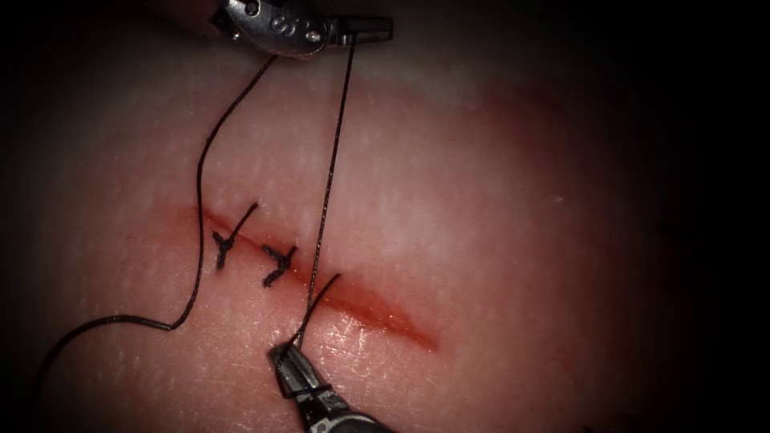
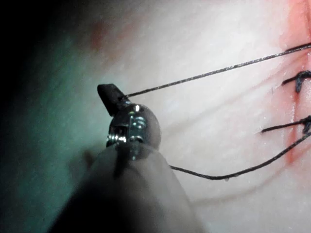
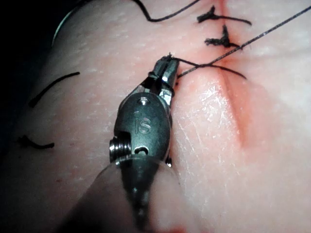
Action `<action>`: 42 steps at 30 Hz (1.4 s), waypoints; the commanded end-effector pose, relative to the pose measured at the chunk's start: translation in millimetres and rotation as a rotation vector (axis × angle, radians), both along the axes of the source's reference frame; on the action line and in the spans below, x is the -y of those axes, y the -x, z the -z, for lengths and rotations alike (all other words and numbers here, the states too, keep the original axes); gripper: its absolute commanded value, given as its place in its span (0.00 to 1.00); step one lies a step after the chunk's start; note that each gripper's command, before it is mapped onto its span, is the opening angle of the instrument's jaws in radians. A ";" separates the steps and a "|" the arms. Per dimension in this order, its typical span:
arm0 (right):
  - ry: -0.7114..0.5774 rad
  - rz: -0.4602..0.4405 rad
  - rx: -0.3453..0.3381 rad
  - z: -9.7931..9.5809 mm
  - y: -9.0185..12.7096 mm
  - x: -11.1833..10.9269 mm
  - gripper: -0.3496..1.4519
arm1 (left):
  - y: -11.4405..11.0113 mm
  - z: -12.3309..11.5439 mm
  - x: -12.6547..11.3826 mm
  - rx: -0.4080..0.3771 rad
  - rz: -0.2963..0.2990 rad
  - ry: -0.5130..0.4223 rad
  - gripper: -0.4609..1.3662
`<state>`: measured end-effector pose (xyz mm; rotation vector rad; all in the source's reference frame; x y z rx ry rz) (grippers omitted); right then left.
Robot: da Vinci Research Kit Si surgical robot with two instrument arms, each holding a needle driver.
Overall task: Wound Closure
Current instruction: Pull the right gripper down and the left gripper up to tighten the suture
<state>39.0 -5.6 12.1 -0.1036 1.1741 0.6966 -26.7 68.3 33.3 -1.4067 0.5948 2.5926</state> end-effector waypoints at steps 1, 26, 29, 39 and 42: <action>0.008 -0.011 0.019 0.1 0.2 -0.4 0.10 | 0.0 0.0 0.0 0.001 0.001 -0.002 0.06; -0.112 -0.064 0.064 -3.4 -0.5 -7.6 0.00 | 1.0 -1.6 0.1 0.015 0.002 -0.012 0.06; -0.123 -0.069 0.076 -3.4 -0.7 -9.6 0.00 | 1.1 -1.0 0.4 0.018 0.000 -0.012 0.06; -0.136 -0.065 0.108 -6.2 0.9 -13.4 0.00 | 1.1 0.7 2.3 0.011 -0.019 -0.019 0.06; -0.140 -0.057 0.116 -7.2 1.1 -13.3 0.00 | 1.2 1.2 3.2 0.008 -0.032 -0.023 0.06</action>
